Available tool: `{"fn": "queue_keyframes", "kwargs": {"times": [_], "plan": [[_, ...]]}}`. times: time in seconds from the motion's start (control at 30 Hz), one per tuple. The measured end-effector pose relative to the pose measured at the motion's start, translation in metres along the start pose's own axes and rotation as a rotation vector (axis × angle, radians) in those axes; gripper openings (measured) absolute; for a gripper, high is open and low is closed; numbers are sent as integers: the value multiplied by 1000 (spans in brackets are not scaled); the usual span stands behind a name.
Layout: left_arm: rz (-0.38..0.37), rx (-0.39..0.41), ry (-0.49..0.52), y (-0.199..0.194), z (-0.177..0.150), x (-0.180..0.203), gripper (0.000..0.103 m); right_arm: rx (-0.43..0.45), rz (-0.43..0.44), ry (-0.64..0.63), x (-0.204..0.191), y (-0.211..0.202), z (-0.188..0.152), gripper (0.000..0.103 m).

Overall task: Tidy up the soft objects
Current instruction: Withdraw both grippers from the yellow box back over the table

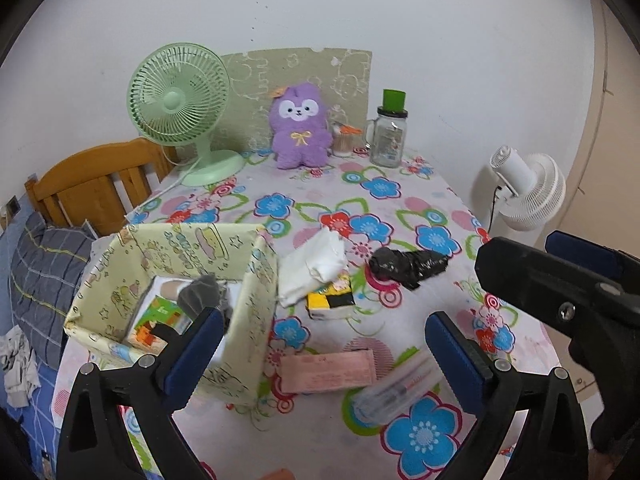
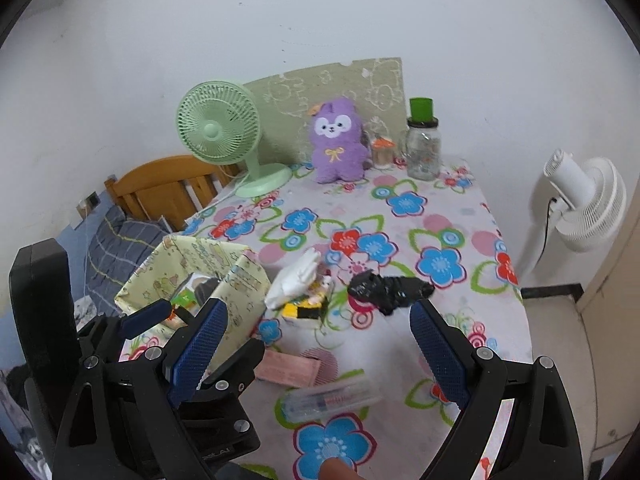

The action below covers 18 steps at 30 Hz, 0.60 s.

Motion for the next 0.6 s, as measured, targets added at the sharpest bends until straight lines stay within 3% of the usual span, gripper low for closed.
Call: {"fn": "queue_keyframes", "kwargs": {"times": [0.4, 0.6], "plan": [[-7, -106, 6, 19, -37, 0, 102, -83, 8, 28, 2, 17, -34, 94], [-15, -156, 30, 33, -52, 1, 102, -157, 22, 105, 7, 35, -61, 94]]}}
Point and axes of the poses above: each gripper's, at about its wrist camera, not at the fingertips, and y roughly the way its jaws point, x to its right, z to its top, the point moved 6 cm from there along y, roughly the way its jaws point, and after that the axes turned 14 degrees about -y, right-handed, at the moved point
